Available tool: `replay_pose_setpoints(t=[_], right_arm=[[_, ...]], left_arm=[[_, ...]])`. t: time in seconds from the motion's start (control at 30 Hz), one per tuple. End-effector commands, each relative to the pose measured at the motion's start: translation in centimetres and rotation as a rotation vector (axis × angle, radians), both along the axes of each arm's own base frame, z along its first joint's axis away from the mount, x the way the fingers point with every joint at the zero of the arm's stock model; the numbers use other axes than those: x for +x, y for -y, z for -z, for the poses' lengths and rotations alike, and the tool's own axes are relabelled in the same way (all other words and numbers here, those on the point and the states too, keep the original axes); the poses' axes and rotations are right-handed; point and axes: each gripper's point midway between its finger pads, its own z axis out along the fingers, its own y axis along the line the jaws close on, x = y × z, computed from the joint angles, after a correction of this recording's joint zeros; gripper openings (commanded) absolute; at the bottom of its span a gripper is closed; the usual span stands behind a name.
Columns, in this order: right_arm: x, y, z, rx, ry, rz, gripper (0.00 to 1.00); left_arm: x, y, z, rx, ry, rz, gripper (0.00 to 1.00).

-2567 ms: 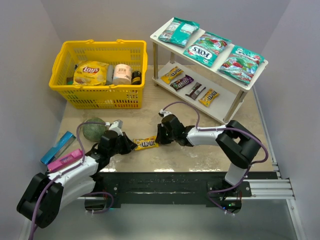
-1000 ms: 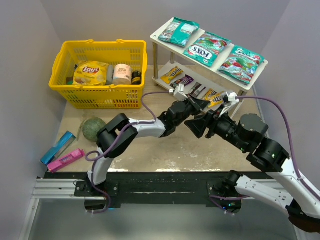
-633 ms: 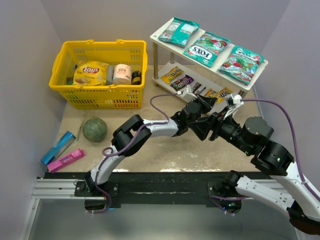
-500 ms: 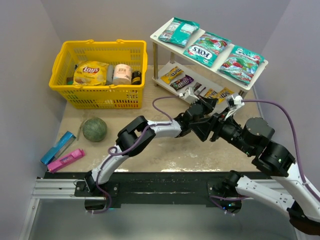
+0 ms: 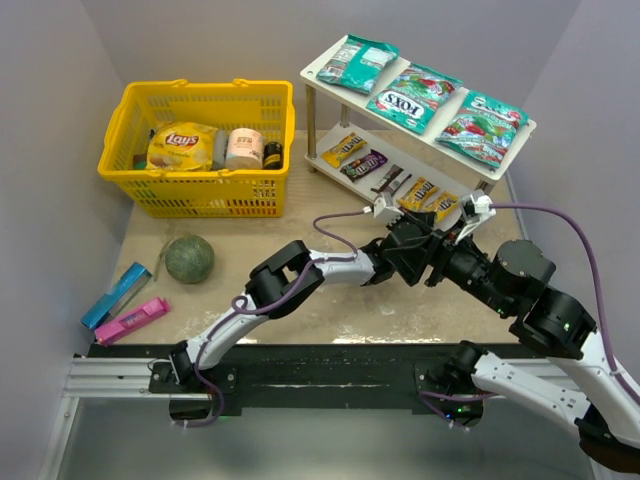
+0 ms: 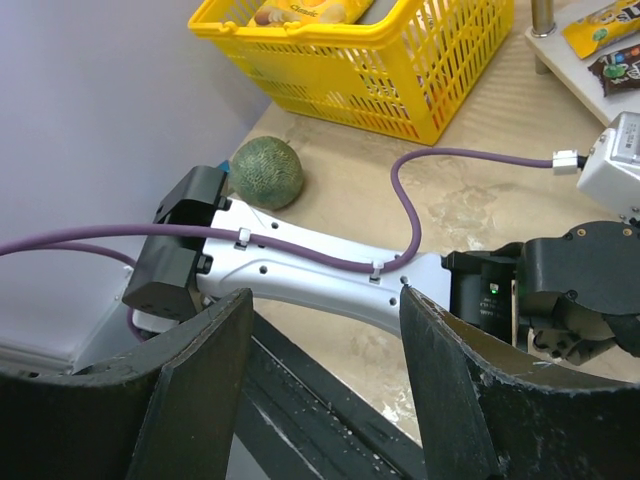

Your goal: Place and organize the candy bags onto the shelf

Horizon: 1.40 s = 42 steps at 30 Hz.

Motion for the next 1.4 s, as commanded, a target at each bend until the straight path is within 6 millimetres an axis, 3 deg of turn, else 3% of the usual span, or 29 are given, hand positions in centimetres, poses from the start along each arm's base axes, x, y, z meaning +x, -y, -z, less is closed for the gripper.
replay_pose_setpoints(t=[0.0, 0.17, 0.27, 0.43, 0.7, 0.93, 1.2, 1.3, 1.37], right_arm=[[0.0, 0.4, 0.2, -0.001, -0.008, 0.019, 0.64], [0.1, 0.6, 0.4, -0.007, -0.009, 0.029, 0.64], [0.1, 0.6, 0.5, -0.012, -0.013, 0.032, 0.64], [0.2, 0.6, 0.6, -0.013, -0.013, 0.037, 0.64], [0.5, 0.6, 0.6, -0.014, -0.016, 0.048, 0.64], [0.7, 0.8, 0.6, -0.016, -0.016, 0.063, 0.65], [1.3, 0.7, -0.6, 0.004, -0.011, 0.086, 0.66], [1.6, 0.7, -1.0, 0.000, -0.009, 0.100, 0.66], [1.8, 0.7, -1.3, 0.005, -0.005, 0.112, 0.66]], left_arm=[[0.8, -0.3, -0.9, -0.089, -0.015, -0.084, 0.00], [0.7, 0.0, 0.2, -0.088, -0.027, -0.073, 0.00], [0.3, 0.1, 0.5, -0.094, -0.035, -0.067, 0.06], [-0.3, -0.5, 0.2, -0.097, -0.014, -0.084, 0.16], [-1.0, -0.4, 0.0, -0.091, 0.000, -0.067, 0.24], [-1.6, -0.8, -0.7, -0.074, 0.003, -0.065, 0.43], [-3.3, -1.8, 1.5, 0.080, -0.088, -0.072, 0.72], [-4.0, -2.7, 2.3, 0.159, -0.123, -0.061, 0.75], [-4.4, -3.6, 1.2, 0.198, -0.114, -0.056, 0.75]])
